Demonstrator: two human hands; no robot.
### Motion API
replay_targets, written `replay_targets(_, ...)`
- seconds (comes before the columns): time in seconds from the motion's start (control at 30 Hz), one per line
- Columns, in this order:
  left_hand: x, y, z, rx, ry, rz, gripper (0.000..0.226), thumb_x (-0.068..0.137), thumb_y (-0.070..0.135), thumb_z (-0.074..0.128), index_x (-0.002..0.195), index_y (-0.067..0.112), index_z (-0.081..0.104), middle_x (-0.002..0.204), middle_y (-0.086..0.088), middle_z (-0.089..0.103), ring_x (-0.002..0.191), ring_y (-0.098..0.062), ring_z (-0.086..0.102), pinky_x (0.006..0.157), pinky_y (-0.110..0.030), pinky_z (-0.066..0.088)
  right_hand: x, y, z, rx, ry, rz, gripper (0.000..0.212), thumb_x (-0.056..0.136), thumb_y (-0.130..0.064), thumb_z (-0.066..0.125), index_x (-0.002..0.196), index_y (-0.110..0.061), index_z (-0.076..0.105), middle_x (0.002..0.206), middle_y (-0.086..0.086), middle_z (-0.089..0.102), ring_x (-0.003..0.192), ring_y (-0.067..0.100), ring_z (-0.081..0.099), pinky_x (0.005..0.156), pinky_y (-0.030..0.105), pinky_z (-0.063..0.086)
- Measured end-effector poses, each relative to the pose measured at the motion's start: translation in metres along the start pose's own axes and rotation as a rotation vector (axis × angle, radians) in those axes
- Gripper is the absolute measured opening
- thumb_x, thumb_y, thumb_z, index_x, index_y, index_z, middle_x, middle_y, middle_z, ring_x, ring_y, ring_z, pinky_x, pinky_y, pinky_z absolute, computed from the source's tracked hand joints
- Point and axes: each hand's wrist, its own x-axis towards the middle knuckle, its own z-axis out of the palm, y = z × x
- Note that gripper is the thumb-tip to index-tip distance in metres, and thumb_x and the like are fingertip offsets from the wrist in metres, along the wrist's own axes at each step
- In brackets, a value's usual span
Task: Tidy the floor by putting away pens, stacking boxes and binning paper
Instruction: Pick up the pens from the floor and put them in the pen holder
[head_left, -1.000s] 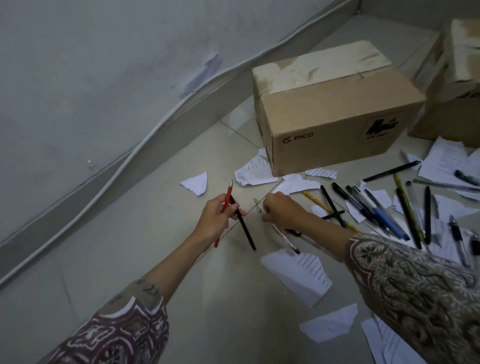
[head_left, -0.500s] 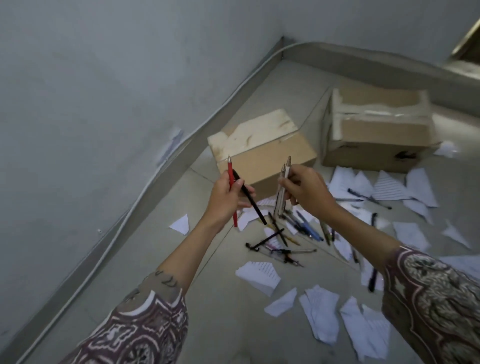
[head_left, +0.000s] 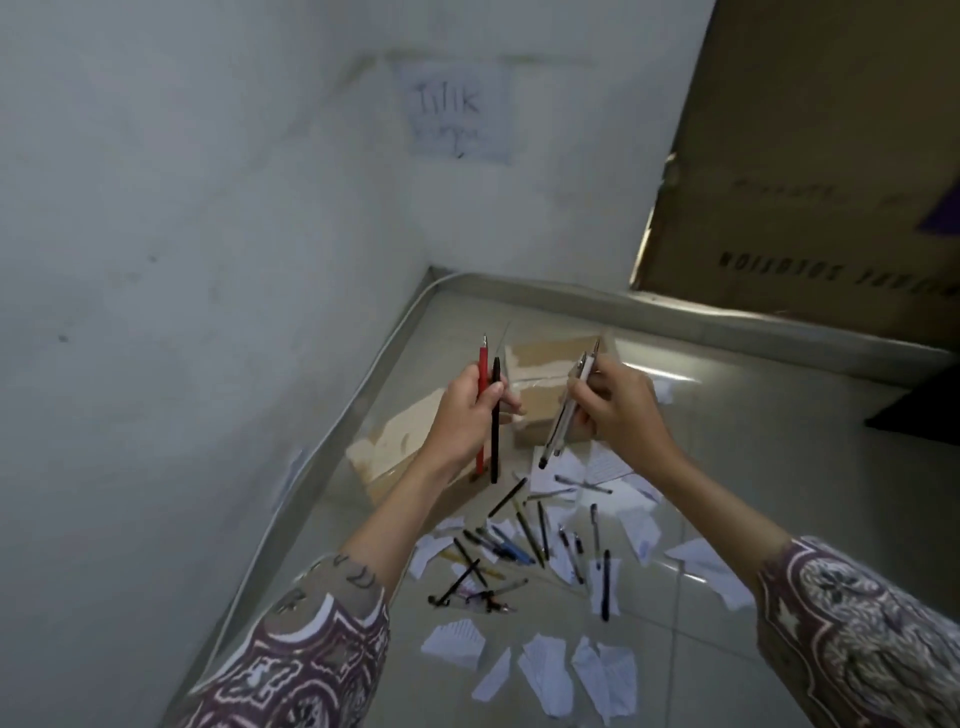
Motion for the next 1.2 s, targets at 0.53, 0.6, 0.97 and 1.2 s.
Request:
replay_targets(0.53, -0.019, 0.252, 0.111, 0.234, -0.434, 0.386, 0.009, 0.091, 0.013, 0.055, 0.084, 0.018, 0.054, 0.09, -0.007, 0.068, 0.094, -0.02, 0.065, 0.084, -0.032, 0.051, -0.067, -0.116, -0.251, 0.028, 0.421, -0.015, 0.01, 0.087, -0.006, 0.059, 0.085, 0.004, 0.058, 0.068, 0.012, 0.065, 0.057, 0.023, 0.065, 0.05, 0.026, 0.055)
replay_targets(0.6, -0.02, 0.267, 0.126, 0.205, -0.462, 0.413, 0.016, 0.088, 0.008, 0.058, 0.077, 0.019, 0.054, 0.086, -0.009, 0.068, 0.092, -0.026, 0.066, 0.078, -0.034, 0.053, -0.078, -0.121, -0.268, 0.001, 0.483, -0.011, 0.011, 0.087, -0.007, 0.06, 0.085, 0.004, 0.059, 0.07, 0.01, 0.067, 0.059, 0.021, 0.067, 0.051, 0.023, 0.055)
replay_targets(0.97, -0.042, 0.341, 0.266, 0.133, -0.507, 0.573, 0.008, 0.075, 0.001, 0.071, 0.071, 0.007, 0.068, 0.067, -0.002, 0.066, 0.067, -0.016, 0.065, 0.074, -0.033, 0.057, -0.158, -0.089, -0.391, -0.115, 0.919, 0.104, 0.009, 0.083, -0.01, 0.065, 0.077, -0.004, 0.067, 0.068, 0.009, 0.069, 0.06, 0.017, 0.066, 0.064, 0.034, 0.057)
replay_targets(1.2, -0.018, 0.377, 0.378, -0.005, -0.553, 0.526, 0.006, 0.076, -0.005, 0.069, 0.075, 0.001, 0.069, 0.072, -0.006, 0.068, 0.07, -0.02, 0.068, 0.068, -0.026, 0.06, -0.164, -0.048, -0.486, -0.022, 1.144, 0.182, 0.009, 0.084, -0.009, 0.064, 0.075, -0.007, 0.066, 0.069, 0.01, 0.067, 0.063, 0.024, 0.065, 0.071, 0.04, 0.056)
